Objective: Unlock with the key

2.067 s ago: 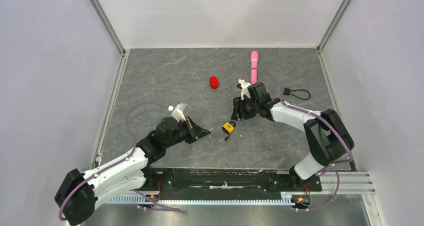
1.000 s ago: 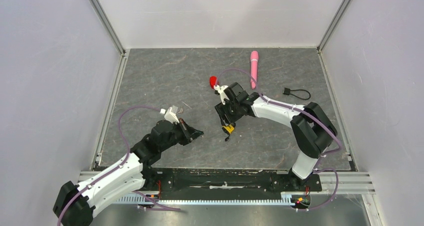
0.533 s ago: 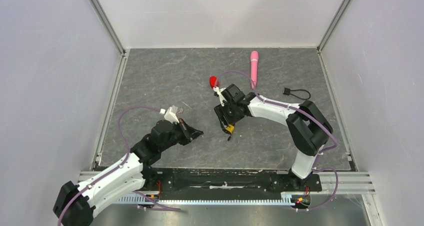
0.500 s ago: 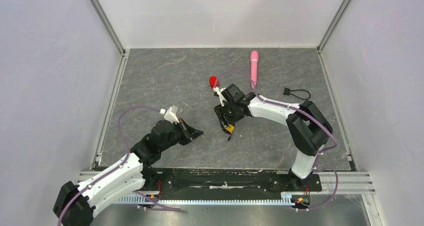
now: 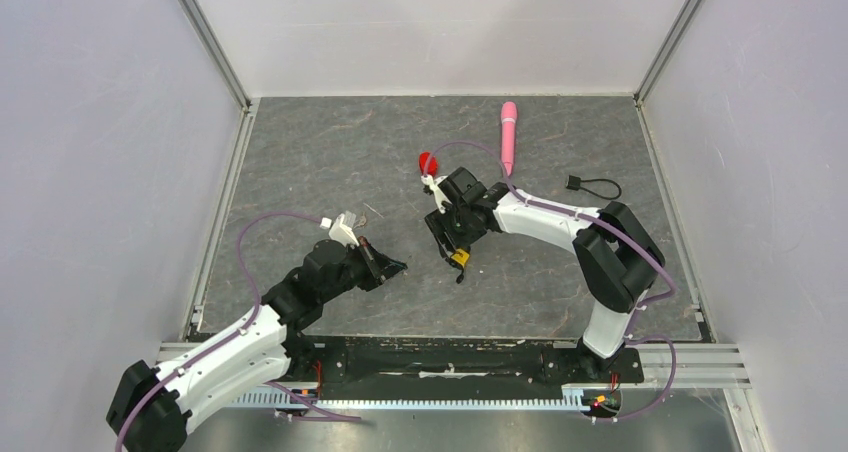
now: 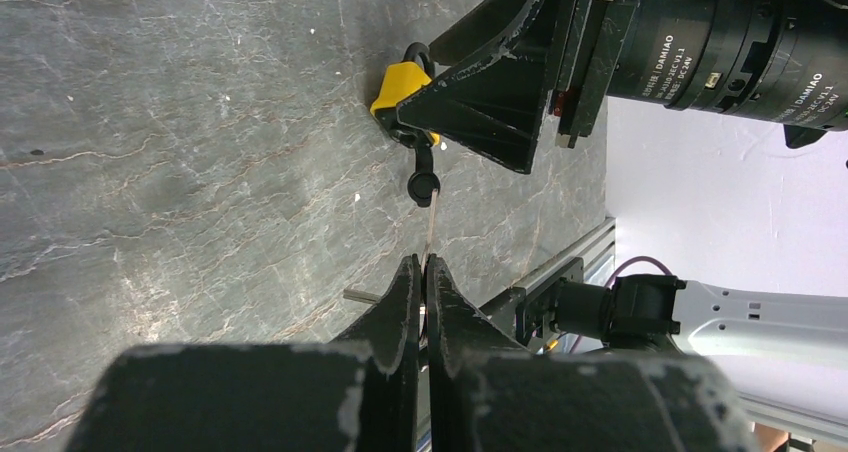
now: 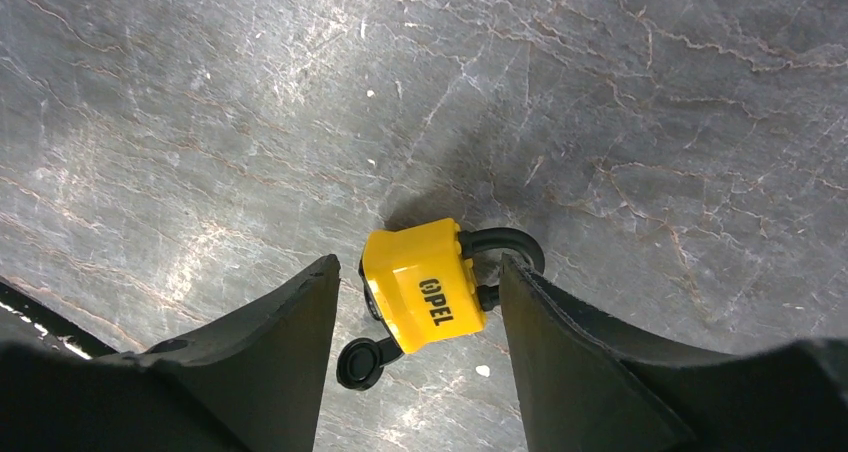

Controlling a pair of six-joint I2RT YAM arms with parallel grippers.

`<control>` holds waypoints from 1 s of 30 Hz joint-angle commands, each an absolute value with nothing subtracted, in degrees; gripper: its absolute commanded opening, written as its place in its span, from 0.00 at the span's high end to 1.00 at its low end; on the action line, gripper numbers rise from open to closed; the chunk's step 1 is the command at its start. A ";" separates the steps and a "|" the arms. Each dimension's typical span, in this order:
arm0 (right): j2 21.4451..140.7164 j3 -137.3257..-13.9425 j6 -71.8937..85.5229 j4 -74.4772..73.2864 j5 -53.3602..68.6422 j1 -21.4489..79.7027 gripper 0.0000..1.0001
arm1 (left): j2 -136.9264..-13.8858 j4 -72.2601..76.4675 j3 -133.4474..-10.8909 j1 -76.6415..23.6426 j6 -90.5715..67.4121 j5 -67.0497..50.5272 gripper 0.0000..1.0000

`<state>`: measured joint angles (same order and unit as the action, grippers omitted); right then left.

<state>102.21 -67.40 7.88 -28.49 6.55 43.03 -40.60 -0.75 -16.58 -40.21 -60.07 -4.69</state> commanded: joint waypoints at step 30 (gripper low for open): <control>105.80 -70.50 9.22 -29.35 5.02 44.03 0.47 | -41.22 1.58 -16.55 -39.90 -59.68 -5.95 0.98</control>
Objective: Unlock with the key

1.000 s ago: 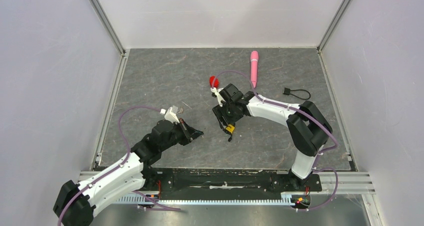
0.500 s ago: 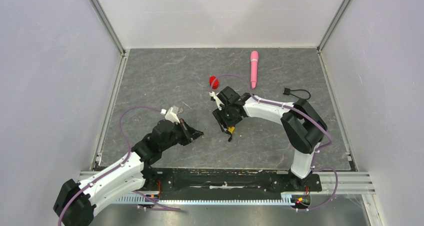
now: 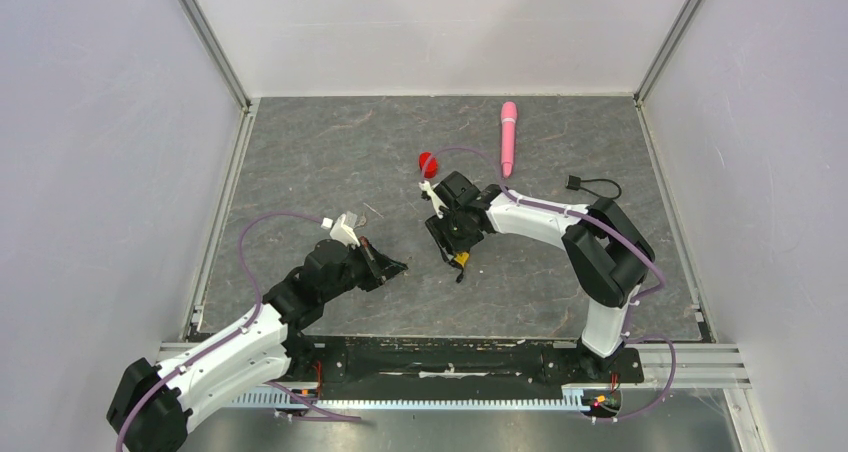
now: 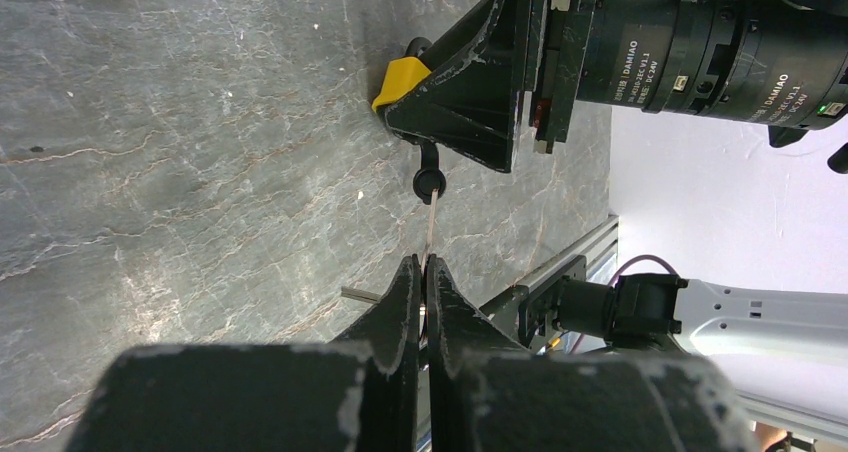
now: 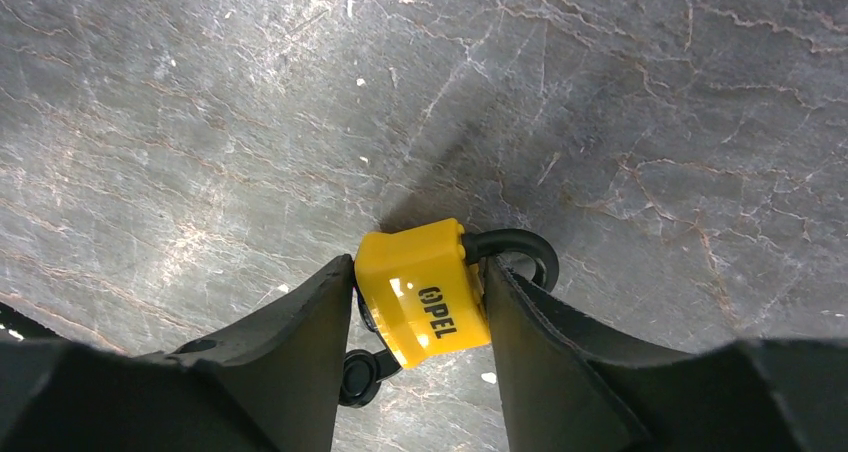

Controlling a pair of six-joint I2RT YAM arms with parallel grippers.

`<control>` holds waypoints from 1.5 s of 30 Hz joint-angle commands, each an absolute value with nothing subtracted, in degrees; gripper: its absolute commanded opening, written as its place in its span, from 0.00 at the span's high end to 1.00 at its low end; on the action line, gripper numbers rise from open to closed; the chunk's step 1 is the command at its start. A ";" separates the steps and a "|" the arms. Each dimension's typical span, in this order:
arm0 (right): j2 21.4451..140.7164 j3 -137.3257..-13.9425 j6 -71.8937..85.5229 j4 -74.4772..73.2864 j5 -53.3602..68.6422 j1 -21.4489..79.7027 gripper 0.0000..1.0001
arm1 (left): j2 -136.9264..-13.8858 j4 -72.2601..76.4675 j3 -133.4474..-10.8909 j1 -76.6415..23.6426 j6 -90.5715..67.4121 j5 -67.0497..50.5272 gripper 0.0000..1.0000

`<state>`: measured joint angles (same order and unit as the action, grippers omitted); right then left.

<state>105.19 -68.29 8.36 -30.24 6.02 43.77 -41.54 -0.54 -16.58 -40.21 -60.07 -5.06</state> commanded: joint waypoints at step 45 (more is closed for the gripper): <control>73.59 -45.85 33.29 3.73 19.14 38.94 1.00 | -55.88 15.07 -25.86 -42.89 -56.56 -15.20 0.98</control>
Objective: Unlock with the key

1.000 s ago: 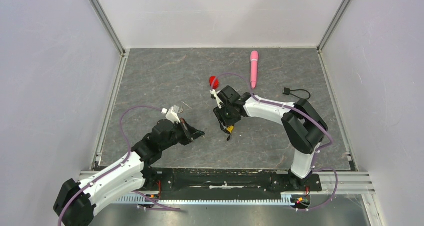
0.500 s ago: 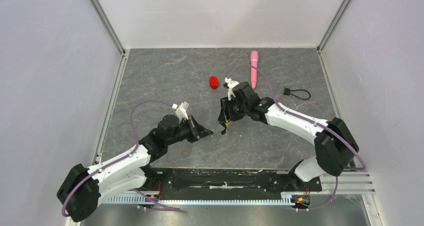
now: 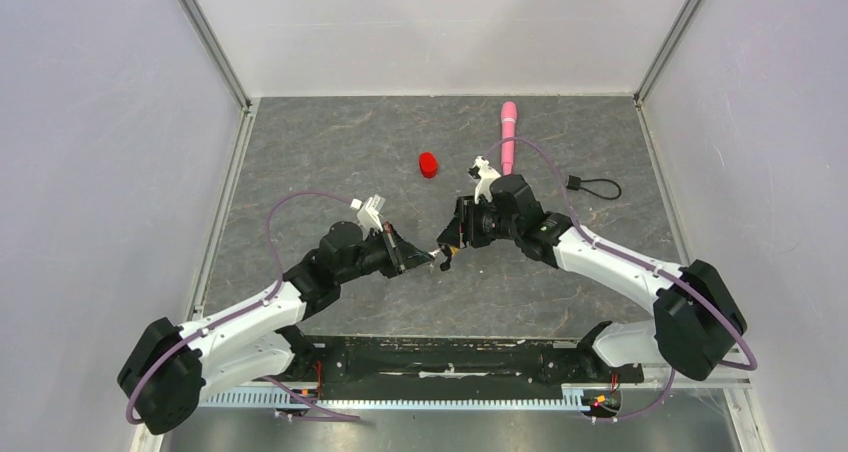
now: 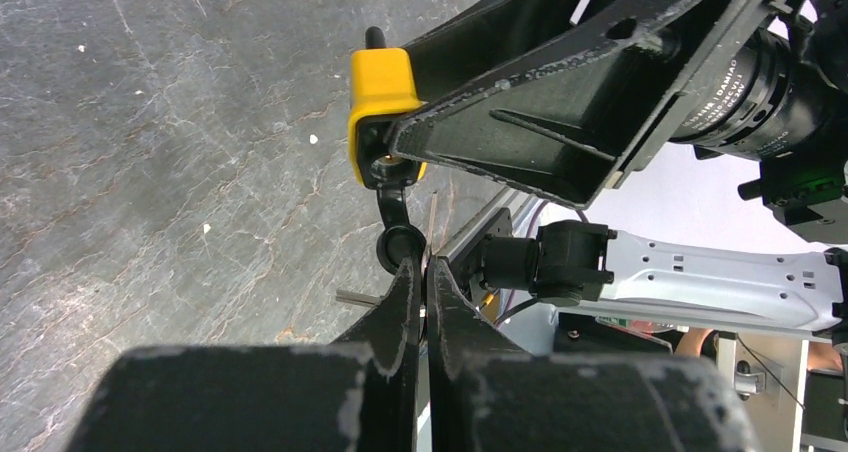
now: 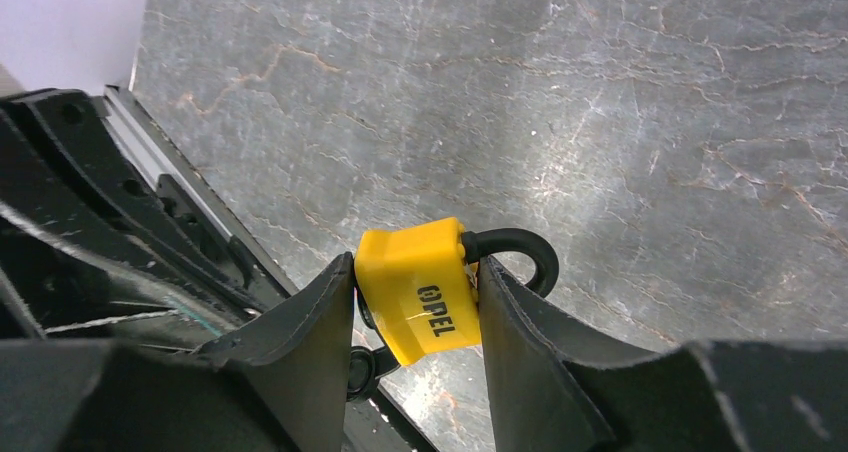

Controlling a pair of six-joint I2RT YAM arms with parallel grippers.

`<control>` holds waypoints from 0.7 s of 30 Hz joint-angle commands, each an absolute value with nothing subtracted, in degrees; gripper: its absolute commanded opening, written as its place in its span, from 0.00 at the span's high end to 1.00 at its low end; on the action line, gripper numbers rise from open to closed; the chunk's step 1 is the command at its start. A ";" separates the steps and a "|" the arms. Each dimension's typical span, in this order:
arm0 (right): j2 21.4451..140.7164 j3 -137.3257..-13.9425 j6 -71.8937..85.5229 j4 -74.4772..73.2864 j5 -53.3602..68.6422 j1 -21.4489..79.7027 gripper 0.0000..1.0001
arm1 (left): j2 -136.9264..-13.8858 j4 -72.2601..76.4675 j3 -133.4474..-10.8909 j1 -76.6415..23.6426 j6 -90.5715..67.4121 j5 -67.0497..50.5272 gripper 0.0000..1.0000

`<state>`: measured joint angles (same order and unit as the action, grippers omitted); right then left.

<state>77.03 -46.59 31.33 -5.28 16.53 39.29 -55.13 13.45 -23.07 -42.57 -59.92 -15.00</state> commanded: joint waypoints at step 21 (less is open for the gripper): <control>71.30 -43.49 33.65 6.76 19.09 38.76 1.00 | -54.65 8.81 -27.49 -42.89 -54.49 -11.03 0.98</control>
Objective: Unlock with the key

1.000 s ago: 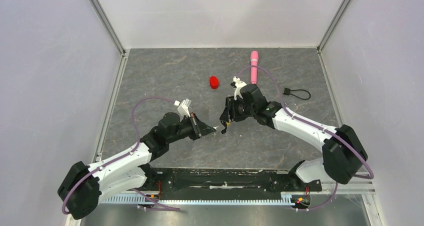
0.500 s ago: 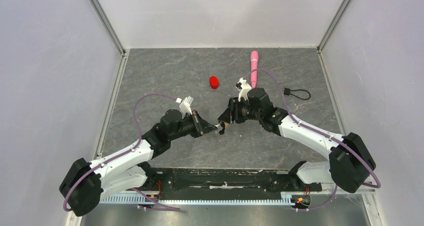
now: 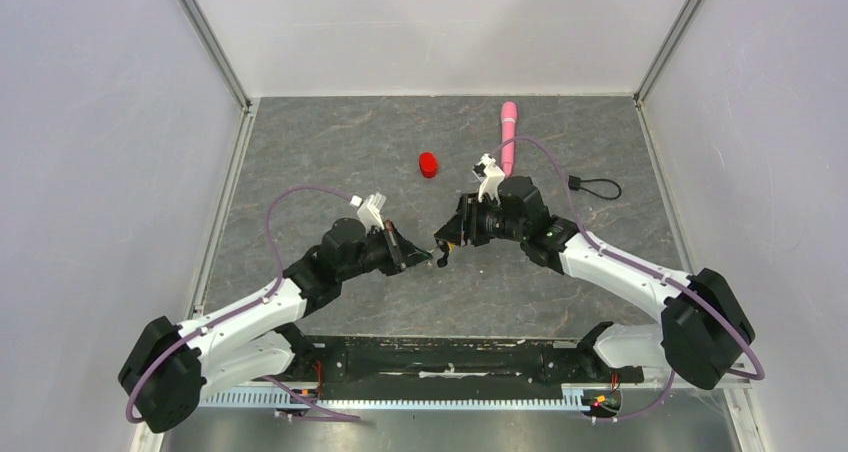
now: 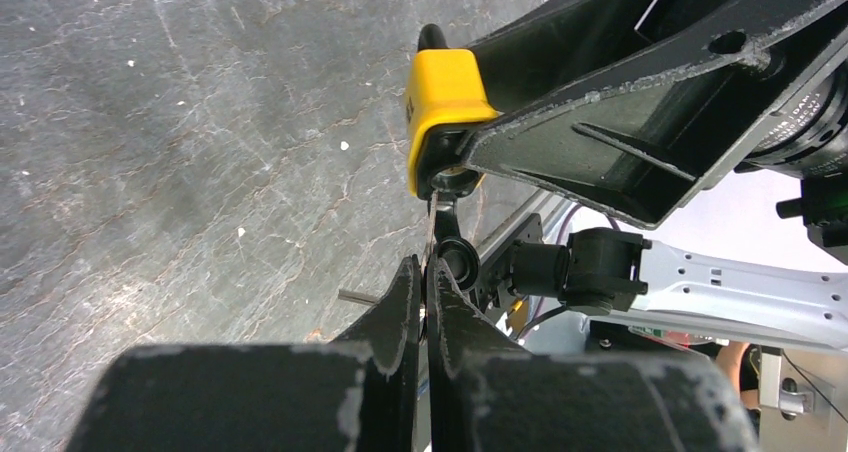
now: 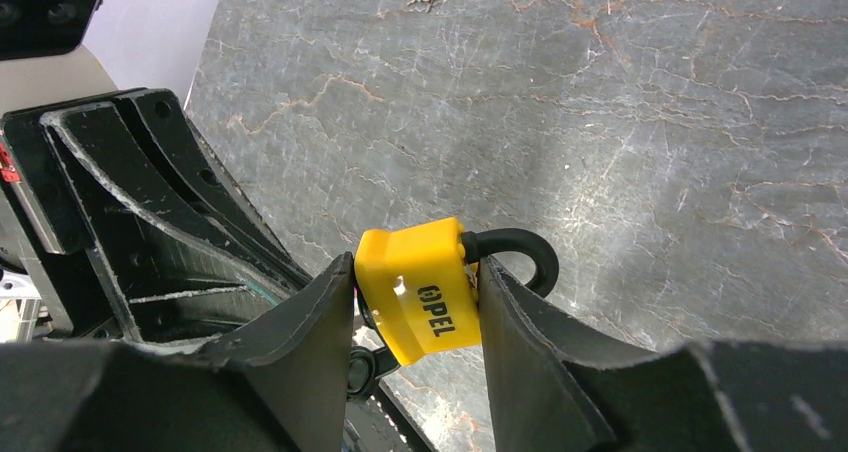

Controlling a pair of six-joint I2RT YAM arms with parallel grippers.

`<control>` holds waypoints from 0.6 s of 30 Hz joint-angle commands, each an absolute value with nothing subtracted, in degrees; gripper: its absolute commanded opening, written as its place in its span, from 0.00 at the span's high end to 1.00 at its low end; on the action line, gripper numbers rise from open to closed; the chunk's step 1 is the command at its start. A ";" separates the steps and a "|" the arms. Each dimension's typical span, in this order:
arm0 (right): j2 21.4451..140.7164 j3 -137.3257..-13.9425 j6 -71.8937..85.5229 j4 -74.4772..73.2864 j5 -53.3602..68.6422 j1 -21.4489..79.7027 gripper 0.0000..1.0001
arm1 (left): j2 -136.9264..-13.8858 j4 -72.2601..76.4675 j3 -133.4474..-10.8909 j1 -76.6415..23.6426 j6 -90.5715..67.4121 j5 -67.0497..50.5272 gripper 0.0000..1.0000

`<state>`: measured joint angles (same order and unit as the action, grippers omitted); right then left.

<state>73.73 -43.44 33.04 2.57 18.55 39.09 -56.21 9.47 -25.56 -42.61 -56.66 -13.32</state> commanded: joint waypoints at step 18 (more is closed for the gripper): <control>70.79 -42.58 33.32 7.99 19.44 38.78 1.00 | -54.32 11.74 -28.00 -42.89 -55.01 -13.51 0.98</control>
<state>72.58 -42.37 33.04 3.07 18.59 38.98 -55.33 8.47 -25.78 -42.63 -56.31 -12.38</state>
